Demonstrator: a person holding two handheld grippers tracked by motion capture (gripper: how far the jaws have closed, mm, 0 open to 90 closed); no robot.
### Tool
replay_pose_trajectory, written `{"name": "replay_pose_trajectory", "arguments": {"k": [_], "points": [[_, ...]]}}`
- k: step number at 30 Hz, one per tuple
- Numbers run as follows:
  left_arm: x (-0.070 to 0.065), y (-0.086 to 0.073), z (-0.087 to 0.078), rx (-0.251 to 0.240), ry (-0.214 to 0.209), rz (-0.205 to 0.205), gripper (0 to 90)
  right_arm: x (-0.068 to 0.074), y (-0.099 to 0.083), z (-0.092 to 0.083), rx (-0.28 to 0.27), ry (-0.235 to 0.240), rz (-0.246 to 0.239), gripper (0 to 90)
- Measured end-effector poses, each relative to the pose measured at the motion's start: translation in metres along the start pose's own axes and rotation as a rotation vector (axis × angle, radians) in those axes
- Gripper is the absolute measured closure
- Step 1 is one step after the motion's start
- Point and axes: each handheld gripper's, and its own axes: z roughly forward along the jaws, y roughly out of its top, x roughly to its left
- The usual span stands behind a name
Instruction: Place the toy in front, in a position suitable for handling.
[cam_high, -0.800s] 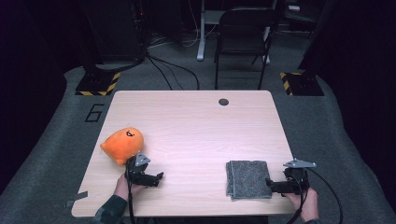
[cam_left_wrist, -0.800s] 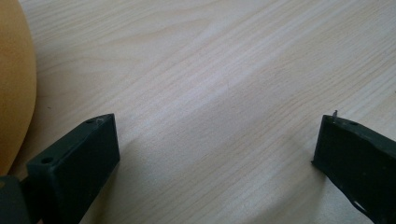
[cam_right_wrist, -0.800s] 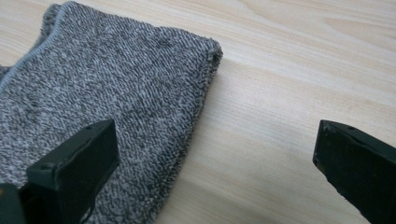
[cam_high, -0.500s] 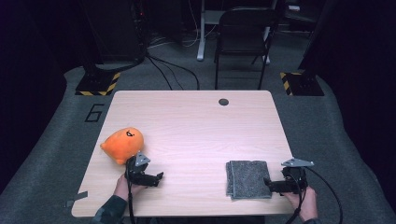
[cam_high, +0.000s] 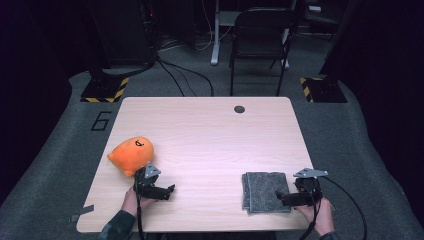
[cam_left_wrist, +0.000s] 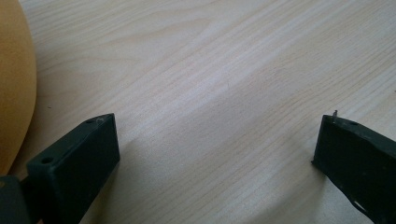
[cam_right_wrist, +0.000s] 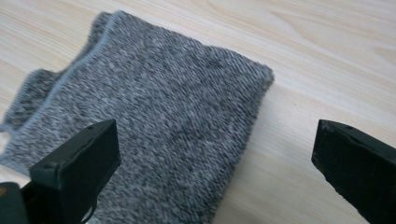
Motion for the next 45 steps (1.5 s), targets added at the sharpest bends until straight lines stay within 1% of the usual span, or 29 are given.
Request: {"name": "replay_pose_trajectory", "arguments": {"k": [1, 3, 4, 7, 8, 10, 12, 13, 15, 16, 17, 19, 22, 24, 25, 26, 27, 28, 30, 31, 32, 35, 36, 39, 41, 42, 43, 44, 45], "points": [[0.0, 0.0, -0.001, 0.005, -0.003, 0.001, 0.1, 0.002, 0.001, 0.0, -0.001, 0.005, 0.002, 0.0], [0.001, 0.0, -0.001, 0.005, -0.003, 0.001, 0.1, 0.005, 0.003, 0.0, -0.002, 0.007, -0.017, 0.0], [0.001, 0.0, -0.001, 0.005, -0.003, 0.001, 0.1, 0.008, 0.004, 0.0, 0.005, 0.011, -0.014, 0.0], [0.001, 0.0, -0.001, 0.005, -0.003, 0.001, 0.1, 0.01, 0.006, 0.002, 0.007, 0.019, -0.031, 0.0], [0.001, 0.0, -0.001, 0.005, -0.003, 0.001, 0.1, 0.014, 0.008, 0.004, 0.01, 0.028, -0.028, 0.0], [0.001, 0.0, -0.001, 0.005, -0.003, 0.002, 0.1, 0.015, 0.008, 0.005, 0.01, 0.03, -0.036, 0.0], [0.001, 0.0, -0.001, 0.005, -0.003, 0.001, 0.1, 0.018, 0.009, 0.009, 0.01, 0.038, -0.04, 0.0], [0.001, 0.0, -0.001, 0.001, 0.0, 0.001, 0.1, 0.022, 0.011, 0.012, 0.027, 0.042, -0.04, 0.0], [0.001, -0.001, -0.001, 0.0, 0.0, -0.006, 0.1, 0.024, 0.014, 0.016, 0.023, 0.047, -0.045, 0.0], [0.001, -0.001, -0.002, 0.009, -0.003, 0.002, 0.0, 0.026, 0.016, 0.018, 0.027, 0.048, -0.056, 0.0], [0.001, -0.001, -0.001, 0.003, 0.0, 0.002, 0.1, 0.028, 0.017, 0.02, 0.032, 0.048, -0.054, 0.0], [0.002, -0.001, -0.001, 0.001, 0.002, 0.003, 0.1, 0.031, 0.02, 0.023, 0.036, 0.039, -0.072, 0.0], [0.002, -0.002, -0.002, 0.004, 0.001, 0.006, 0.1, 0.035, 0.021, 0.029, 0.057, 0.045, -0.073, 0.0], [0.002, -0.002, -0.002, 0.002, 0.003, 0.002, 0.1, 0.036, 0.021, 0.03, 0.061, 0.046, -0.073, 0.0], [0.002, -0.002, -0.003, 0.004, 0.0, 0.0, 0.1, 0.036, 0.022, 0.035, 0.066, 0.054, -0.083, 0.0], [0.002, -0.002, -0.003, 0.003, -0.001, -0.005, 0.1, 0.037, 0.022, 0.038, 0.088, 0.05, -0.096, 0.0], [0.002, -0.003, -0.003, 0.003, 0.0, -0.003, 0.1, 0.038, 0.023, 0.041, 0.096, 0.043, -0.099, 0.0], [0.002, -0.003, -0.003, -0.004, 0.004, -0.011, 0.1, 0.038, 0.023, 0.042, 0.098, 0.048, -0.108, 0.0], [0.003, -0.004, -0.004, 0.003, 0.003, -0.005, 0.1, 0.038, 0.023, 0.043, 0.094, 0.051, -0.104, 0.0], [0.003, -0.004, -0.004, 0.0, 0.008, -0.011, 0.1, 0.039, 0.023, 0.048, 0.113, 0.047, -0.118, 2.1], [0.004, -0.005, -0.005, 0.001, 0.01, -0.005, 0.1, 0.04, 0.022, 0.05, 0.13, 0.037, -0.123, 3.1], [0.004, -0.005, -0.006, 0.006, 0.006, -0.007, 0.1, 0.04, 0.021, 0.055, 0.133, 0.033, -0.124, 6.4], [0.004, -0.006, -0.005, -0.005, 0.014, -0.013, 0.1, 0.041, 0.02, 0.055, 0.13, 0.025, -0.124, 7.8], [0.005, -0.006, -0.006, 0.006, 0.008, -0.008, 0.1, 0.039, 0.02, 0.054, 0.133, 0.026, -0.136, 12.7], [0.005, -0.006, -0.006, 0.006, 0.008, -0.008, 0.1, 0.039, 0.02, 0.053, 0.134, 0.033, -0.129, 14.6], [0.005, -0.006, -0.006, 0.006, 0.01, -0.008, 0.1, 0.039, 0.019, 0.052, 0.124, 0.033, -0.125, 20.6], [0.005, -0.006, -0.006, 0.006, 0.01, -0.008, 0.1, 0.039, 0.019, 0.052, 0.124, 0.033, -0.125, 20.6], [0.005, -0.006, -0.006, 0.006, 0.008, -0.007, 0.1, 0.04, 0.018, 0.051, 0.109, 0.023, -0.118, 24.0], [0.005, -0.006, -0.006, 0.006, 0.007, -0.007, 0.1, 0.04, 0.018, 0.049, 0.112, 0.022, -0.121, 29.1]]}}
